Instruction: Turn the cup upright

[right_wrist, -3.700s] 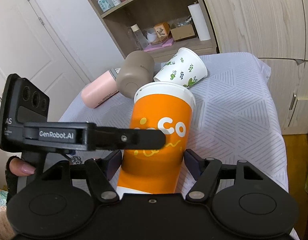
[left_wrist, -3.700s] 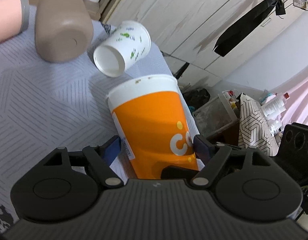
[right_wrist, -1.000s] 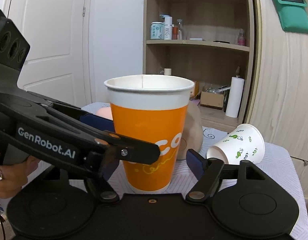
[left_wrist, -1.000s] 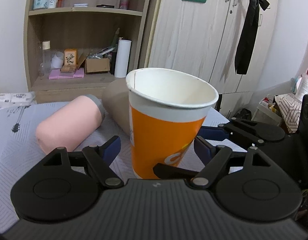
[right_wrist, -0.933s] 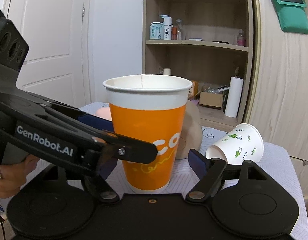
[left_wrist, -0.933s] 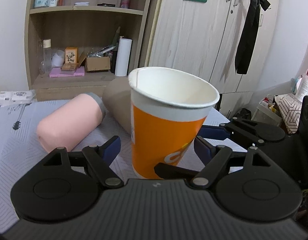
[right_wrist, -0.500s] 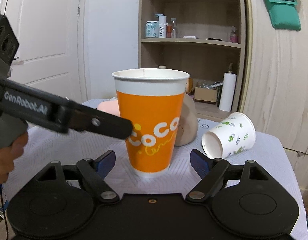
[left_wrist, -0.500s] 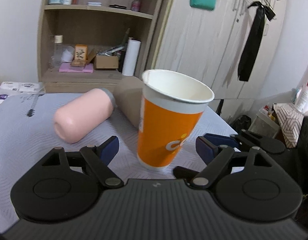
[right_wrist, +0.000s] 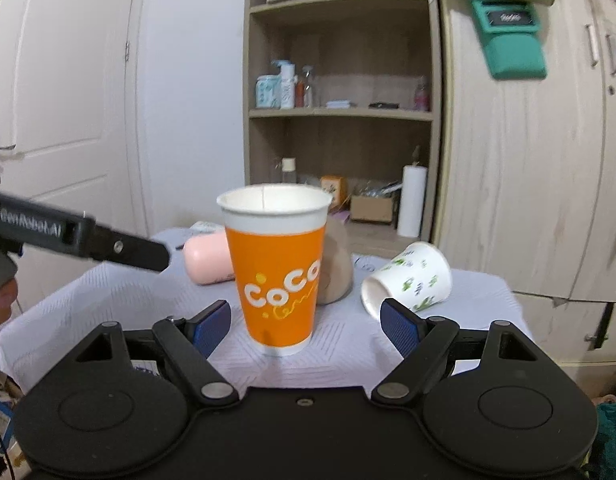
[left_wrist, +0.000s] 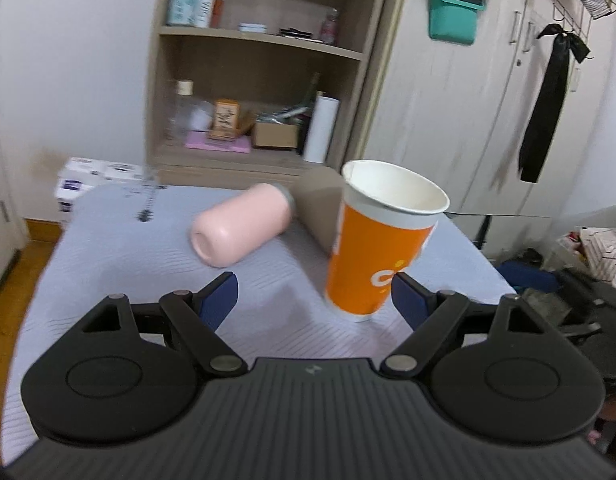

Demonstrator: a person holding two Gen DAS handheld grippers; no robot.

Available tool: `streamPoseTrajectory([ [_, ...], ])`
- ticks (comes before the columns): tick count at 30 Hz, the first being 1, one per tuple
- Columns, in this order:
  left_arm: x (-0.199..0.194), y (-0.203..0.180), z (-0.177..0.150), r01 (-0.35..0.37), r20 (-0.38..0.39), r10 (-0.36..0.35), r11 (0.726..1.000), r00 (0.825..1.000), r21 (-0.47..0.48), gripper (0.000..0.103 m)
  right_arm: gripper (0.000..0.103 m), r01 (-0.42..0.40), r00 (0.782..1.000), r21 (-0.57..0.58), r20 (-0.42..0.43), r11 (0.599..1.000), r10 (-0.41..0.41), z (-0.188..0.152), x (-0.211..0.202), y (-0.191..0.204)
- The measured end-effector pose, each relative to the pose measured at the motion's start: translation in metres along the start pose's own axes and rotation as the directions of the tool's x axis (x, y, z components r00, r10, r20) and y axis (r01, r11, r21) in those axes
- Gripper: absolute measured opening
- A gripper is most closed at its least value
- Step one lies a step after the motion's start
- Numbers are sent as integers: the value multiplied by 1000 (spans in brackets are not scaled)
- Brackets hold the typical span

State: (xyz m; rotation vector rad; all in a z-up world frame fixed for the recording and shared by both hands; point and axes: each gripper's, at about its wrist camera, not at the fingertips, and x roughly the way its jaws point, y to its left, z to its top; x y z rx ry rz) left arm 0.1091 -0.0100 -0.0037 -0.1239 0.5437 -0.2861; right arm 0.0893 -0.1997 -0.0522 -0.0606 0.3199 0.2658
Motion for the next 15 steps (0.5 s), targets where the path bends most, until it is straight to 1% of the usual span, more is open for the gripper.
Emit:
streamPoseTrajectory([
  [3,-12,0,-3,-11,9,11,1000,1000,-1,84,86,9,999,16,46,1000,-10,4,-16,0],
  [6,-22,-3,-5,-38,8,38,999,999,12,84,86,17,996,36,89,999,-20,7,-31,4],
  [9,-34,-7,-8,-58,12,58,998,998,19,84,86,29,993,39,109,999,-33,10,-42,11],
  [11,-41,-9,-10,-63,18,63,998,998,20,84,86,40,993,39,113,998,-44,12,-50,15],
  [12,-46,-9,-11,-66,24,65,998,998,18,84,88,47,993,38,106,998,-51,12,-53,17],
  [14,-54,-10,-12,-71,33,71,997,997,15,84,89,67,995,19,70,998,-68,12,-57,22],
  [15,-58,-11,-13,-78,41,77,997,996,16,84,89,83,994,11,68,997,-83,11,-60,25],
])
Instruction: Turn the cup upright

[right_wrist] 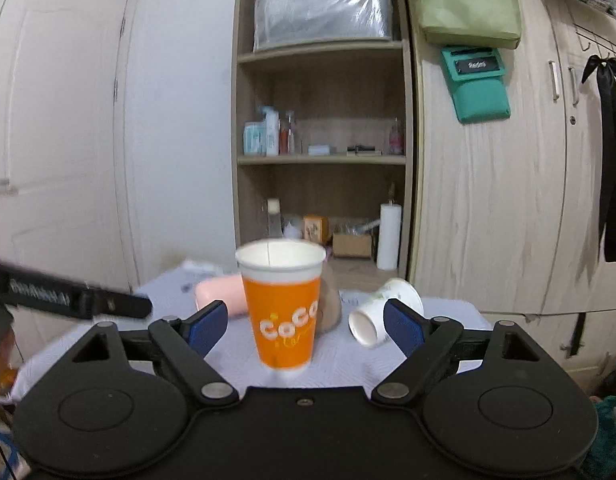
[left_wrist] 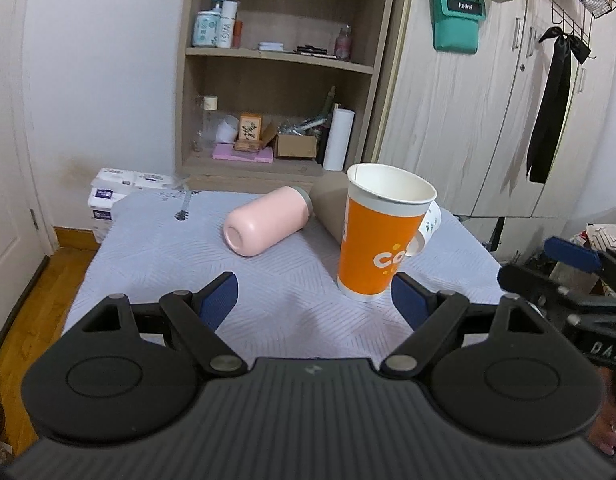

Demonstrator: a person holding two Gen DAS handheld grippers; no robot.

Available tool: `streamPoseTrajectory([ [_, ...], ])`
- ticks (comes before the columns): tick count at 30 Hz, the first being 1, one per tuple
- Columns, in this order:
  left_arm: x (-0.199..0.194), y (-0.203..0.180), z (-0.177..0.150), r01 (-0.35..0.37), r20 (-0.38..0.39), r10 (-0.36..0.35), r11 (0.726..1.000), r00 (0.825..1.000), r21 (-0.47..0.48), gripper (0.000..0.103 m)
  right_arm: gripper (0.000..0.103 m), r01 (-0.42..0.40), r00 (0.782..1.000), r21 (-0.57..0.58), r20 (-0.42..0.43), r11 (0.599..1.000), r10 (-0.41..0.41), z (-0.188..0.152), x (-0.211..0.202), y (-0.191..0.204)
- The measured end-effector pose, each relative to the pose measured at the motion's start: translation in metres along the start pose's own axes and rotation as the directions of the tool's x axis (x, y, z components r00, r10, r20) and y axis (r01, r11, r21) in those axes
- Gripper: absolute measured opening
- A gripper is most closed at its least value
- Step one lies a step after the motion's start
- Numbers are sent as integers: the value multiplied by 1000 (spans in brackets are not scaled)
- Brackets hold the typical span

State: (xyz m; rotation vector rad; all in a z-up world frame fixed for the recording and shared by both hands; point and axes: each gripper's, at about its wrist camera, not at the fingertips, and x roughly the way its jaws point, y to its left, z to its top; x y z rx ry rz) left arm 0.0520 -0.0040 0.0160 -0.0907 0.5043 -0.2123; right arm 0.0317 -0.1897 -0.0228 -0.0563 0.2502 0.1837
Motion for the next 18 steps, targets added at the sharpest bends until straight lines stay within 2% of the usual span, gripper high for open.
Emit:
streamPoseTrajectory([
  [5,-18,0,-2,-20,27,20,1000,999,2,84,89,33,999,14,10,999,-33,-2,-19,2],
  [12,-42,-3,-8,-30,63,30,1000,998,9,84,96,93,996,25,0,995,-93,-1,-33,5],
  [18,-57,-8,-11,-61,77,59,998,995,34,95,103,146,989,11,-8,989,-146,-1,-38,13],
])
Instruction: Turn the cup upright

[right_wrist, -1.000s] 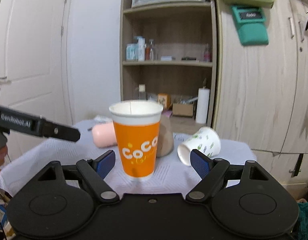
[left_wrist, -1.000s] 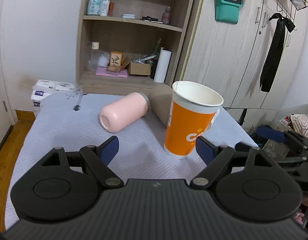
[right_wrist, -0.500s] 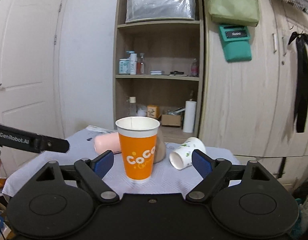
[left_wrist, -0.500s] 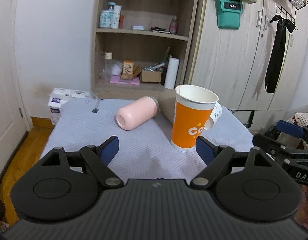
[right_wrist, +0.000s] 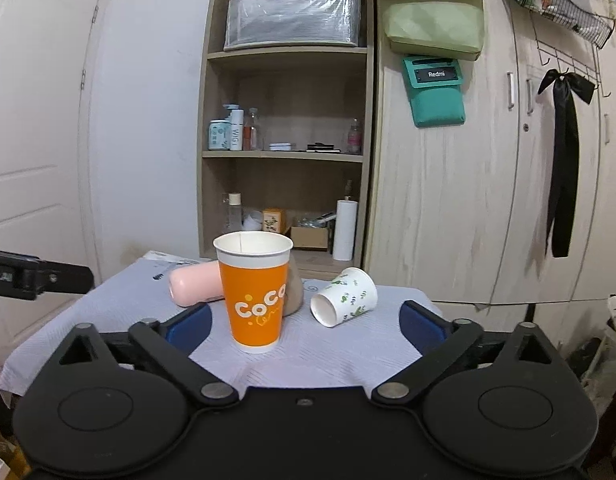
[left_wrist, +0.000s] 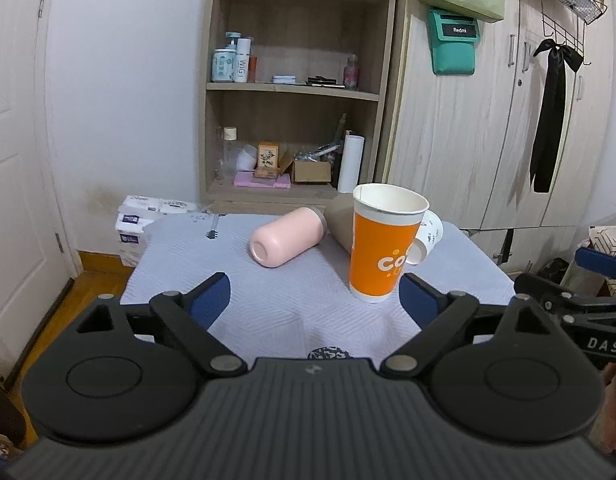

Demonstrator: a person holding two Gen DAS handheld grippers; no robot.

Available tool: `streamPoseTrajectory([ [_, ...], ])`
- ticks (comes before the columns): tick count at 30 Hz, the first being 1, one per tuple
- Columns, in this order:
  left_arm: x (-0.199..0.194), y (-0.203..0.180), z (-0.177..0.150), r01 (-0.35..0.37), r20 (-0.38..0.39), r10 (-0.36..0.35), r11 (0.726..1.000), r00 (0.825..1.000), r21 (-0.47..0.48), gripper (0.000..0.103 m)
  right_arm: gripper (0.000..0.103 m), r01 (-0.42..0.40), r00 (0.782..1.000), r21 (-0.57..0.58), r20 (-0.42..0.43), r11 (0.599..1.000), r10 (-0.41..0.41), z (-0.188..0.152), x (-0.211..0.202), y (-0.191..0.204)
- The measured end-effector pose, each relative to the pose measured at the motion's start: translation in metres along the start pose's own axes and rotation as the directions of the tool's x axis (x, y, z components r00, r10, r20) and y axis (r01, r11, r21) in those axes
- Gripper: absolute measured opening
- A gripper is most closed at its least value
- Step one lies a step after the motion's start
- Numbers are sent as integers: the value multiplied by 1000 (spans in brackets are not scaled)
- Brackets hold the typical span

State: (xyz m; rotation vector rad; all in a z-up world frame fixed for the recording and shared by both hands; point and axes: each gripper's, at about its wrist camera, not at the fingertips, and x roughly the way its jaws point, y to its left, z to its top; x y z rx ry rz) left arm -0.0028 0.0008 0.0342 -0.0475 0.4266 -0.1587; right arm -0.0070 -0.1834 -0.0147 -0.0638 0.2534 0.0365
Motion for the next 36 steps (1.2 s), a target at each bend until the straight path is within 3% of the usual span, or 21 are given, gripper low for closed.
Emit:
streamPoseTrajectory([
  [6,-3,-2,-4,-14,-23,14,1000,1000,-3,103,103,27,999,27,-34,999,-26,2,1,2],
  [23,14,6,-14,-48,-97,41,996,994,-69,103,103,62,996,44,-62,997,-59,3,-5,7],
  [31,15,8,-15,-119,-97,112,991,989,-68,103,103,84,995,49,-50,995,-81,4,-5,8],
  [36,14,8,-15,-109,-101,102,992,990,-70,103,103,92,994,48,-66,995,-88,3,-2,7],
])
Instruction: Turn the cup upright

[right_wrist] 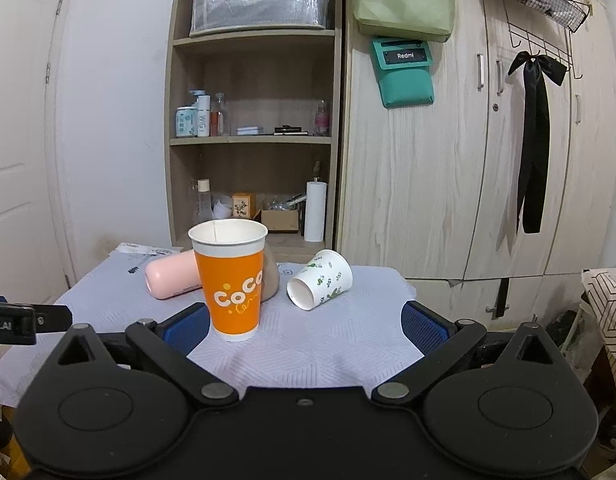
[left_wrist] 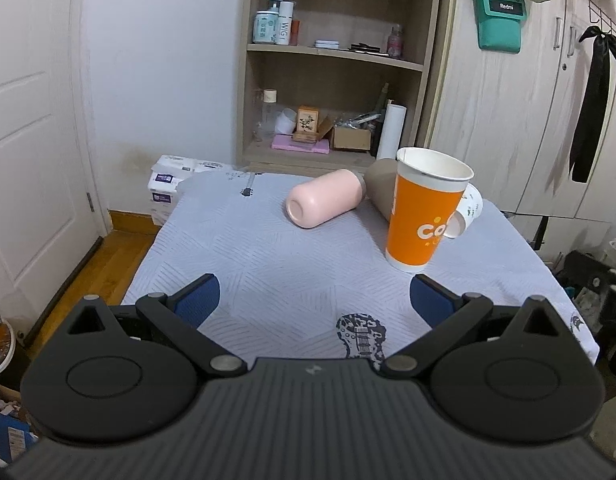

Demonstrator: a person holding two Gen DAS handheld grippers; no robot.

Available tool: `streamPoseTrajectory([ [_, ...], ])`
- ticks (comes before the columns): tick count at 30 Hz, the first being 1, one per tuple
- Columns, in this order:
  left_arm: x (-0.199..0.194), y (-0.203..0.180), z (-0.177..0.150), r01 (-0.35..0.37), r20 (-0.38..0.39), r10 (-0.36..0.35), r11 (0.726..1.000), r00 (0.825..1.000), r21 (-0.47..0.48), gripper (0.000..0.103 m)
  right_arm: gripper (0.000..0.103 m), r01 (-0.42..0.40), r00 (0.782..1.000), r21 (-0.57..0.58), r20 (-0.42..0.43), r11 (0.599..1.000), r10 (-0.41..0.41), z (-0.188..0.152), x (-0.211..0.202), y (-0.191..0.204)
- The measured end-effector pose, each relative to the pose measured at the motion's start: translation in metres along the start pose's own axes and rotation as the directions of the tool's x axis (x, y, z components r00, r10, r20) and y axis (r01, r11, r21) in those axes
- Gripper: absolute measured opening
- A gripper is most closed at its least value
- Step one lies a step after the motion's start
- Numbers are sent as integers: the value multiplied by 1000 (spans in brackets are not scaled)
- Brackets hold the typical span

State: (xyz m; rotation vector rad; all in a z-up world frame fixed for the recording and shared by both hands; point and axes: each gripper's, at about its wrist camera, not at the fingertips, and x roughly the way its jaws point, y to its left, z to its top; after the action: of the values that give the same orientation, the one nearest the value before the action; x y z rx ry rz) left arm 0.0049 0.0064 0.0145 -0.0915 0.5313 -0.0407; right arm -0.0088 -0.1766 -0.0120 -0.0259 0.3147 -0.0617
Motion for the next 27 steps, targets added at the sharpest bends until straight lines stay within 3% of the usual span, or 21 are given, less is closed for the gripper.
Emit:
streamPoseTrajectory([
  [13,-2,-5,-1,-40,16,40,998,999,44,103,103,20,1000,-15,5,1000,-19,-1,-4,2],
  [27,-6,-6,-2,3,17,-4,998,1000,62,103,103,24,1000,-20,-6,999,-25,-2,-2,1],
])
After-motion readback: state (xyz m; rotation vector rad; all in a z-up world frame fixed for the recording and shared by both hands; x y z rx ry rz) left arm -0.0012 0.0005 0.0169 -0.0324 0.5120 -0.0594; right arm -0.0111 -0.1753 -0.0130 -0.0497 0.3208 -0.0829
